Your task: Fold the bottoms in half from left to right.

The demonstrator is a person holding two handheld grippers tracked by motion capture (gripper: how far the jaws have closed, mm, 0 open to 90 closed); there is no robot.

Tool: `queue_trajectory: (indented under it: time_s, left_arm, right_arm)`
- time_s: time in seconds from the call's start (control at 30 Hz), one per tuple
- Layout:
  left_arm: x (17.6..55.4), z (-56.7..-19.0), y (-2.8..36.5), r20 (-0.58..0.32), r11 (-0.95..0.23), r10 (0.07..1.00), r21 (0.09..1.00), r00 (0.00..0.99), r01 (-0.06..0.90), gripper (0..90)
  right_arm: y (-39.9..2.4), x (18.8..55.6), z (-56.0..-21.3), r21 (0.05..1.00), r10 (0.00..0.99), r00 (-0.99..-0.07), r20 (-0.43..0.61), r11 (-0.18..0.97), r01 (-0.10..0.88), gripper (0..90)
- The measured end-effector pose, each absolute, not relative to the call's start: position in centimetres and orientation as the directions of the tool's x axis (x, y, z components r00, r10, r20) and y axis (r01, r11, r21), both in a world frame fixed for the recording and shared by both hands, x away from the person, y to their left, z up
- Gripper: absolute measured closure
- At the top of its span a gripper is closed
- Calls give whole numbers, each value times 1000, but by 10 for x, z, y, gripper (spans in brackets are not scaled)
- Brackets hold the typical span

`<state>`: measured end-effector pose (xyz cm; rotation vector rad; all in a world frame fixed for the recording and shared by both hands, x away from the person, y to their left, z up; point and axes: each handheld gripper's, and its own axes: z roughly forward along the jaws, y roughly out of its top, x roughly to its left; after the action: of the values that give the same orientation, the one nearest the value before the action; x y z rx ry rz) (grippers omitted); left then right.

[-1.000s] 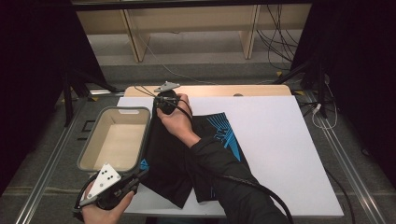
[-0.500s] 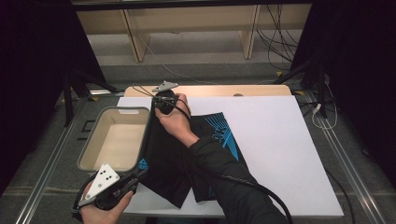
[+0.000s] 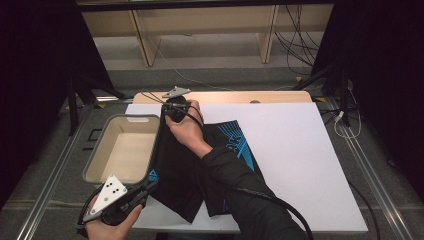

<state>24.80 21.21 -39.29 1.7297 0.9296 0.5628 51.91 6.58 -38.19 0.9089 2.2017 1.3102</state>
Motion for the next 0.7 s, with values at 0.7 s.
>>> queue_trajectory:
  time_s: [0.7]
  left_arm:
    - [255, -396, 193, -20, -203, 761, 942, 649, 266, 854]
  right_arm:
    - [52, 520, -383, 887, 715, -699, 0, 322, 330, 867]
